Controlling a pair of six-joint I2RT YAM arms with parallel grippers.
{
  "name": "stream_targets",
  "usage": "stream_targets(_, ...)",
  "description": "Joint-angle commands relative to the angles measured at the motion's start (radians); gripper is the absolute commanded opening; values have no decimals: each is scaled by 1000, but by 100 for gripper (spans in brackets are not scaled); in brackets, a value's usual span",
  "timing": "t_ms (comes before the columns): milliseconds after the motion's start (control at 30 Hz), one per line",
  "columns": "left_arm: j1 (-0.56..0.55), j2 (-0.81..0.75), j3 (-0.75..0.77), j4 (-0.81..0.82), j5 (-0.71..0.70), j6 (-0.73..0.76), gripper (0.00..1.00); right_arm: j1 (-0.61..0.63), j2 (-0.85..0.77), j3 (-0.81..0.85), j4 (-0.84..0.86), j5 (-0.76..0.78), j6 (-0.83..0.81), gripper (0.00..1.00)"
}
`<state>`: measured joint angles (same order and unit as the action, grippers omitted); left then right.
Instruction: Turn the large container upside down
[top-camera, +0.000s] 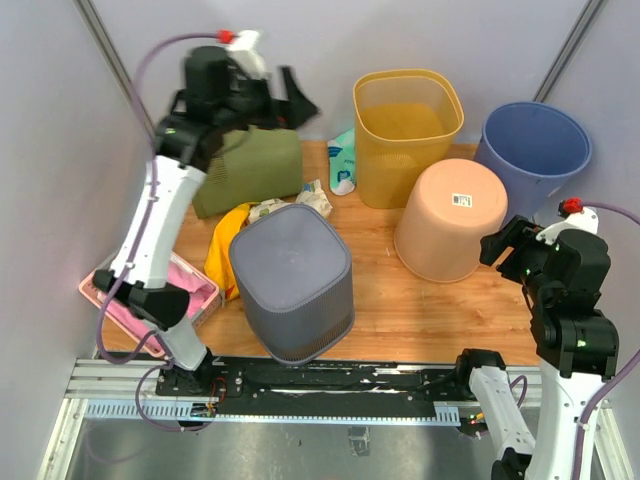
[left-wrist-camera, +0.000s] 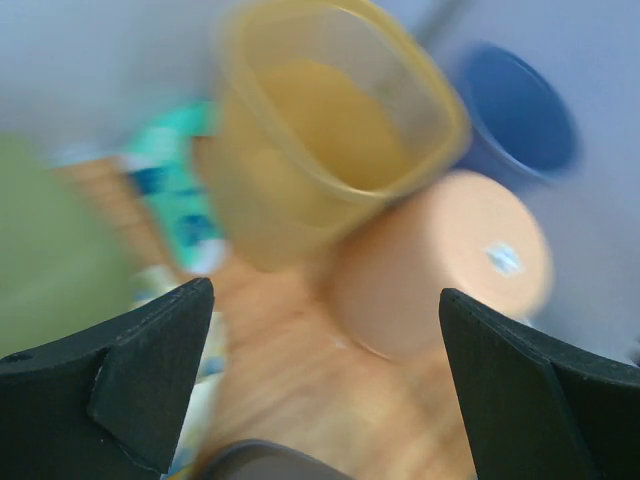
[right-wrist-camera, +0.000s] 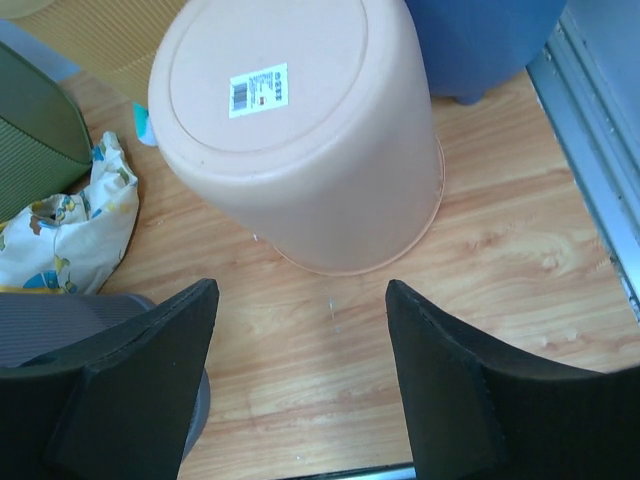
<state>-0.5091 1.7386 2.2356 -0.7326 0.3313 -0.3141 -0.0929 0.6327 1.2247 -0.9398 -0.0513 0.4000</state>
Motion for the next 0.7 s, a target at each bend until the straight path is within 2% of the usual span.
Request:
stream_targets(0,253,-100,-105,-33,-113,-18,99,15,15,29,39,7,-51,70)
stream_targets(67,364,-113,-153,-24,-125,-34,99,16,22,15,51,-8,-42,70)
stream_targets(167,471,-91,-202,-26,-84,-42,99,16,30,-11,73,-43,-23,70)
stream_targets(267,515,-59,-212,-24,-132,-52,99,18,36,-34,91,-64,-2,70)
stream_targets(367,577,-52,-247,36,-10,-92,99,18,53,-36,91,-94,-1,71)
stream_targets(467,625,-55,-273,51,-59,-100,99,18,59,-37,93,-104,-5,72)
stream_targets(667,707,-36,-294,66,-34,-83,99,22,116,16,71,-122,-18,73)
